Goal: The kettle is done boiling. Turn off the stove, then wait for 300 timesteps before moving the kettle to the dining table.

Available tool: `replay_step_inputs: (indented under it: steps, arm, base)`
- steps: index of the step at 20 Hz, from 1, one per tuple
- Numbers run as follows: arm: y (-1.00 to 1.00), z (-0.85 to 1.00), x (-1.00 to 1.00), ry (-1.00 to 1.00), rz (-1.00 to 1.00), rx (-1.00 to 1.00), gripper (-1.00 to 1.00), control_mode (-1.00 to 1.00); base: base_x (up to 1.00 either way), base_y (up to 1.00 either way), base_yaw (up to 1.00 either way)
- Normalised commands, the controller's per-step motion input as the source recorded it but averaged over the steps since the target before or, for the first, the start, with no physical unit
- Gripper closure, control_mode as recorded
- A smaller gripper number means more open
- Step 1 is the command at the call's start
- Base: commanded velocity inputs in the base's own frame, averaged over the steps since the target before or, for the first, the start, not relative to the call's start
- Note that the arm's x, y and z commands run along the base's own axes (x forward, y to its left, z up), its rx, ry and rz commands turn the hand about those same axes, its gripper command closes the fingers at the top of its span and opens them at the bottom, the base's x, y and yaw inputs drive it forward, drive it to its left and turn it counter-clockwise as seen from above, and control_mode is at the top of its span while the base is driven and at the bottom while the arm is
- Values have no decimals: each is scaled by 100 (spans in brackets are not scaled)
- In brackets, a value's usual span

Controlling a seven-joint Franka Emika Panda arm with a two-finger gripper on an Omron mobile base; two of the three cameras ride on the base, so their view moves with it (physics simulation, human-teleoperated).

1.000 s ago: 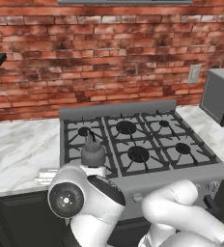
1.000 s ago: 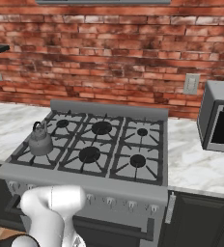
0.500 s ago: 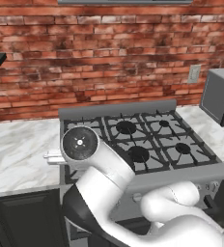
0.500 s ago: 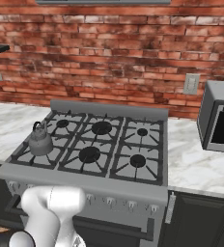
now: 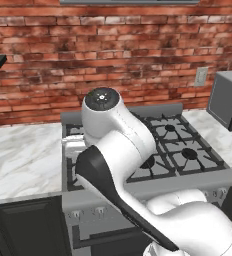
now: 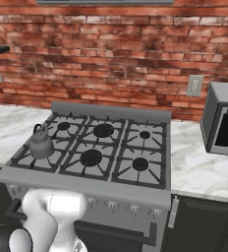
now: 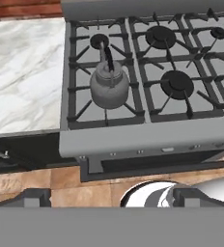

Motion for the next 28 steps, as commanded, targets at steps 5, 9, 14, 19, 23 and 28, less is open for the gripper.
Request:
replay_step_inputs:
  steps: [5, 9, 14, 19, 23, 28]
  arm:
    - [-43, 0, 0, 13, 0, -1, -100, -100]
    - [-34, 0, -1, 1, 0, -11, -100, -100]
    - [-34, 0, 0, -3, 0, -15, -100, -100]
    - [-38, -12, 8, -1, 8, -5, -100, -100]
    - [-35, -27, 14, 0, 11, 0, -100, -100]
    - [-12, -22, 27, -1, 10, 0, -100, -100]
  base:
    - [0, 0, 0]
    - [0, 0, 0]
    - [0, 0, 0]
    - [0, 0, 0]
    - [0, 0, 0]
    - [0, 0, 0]
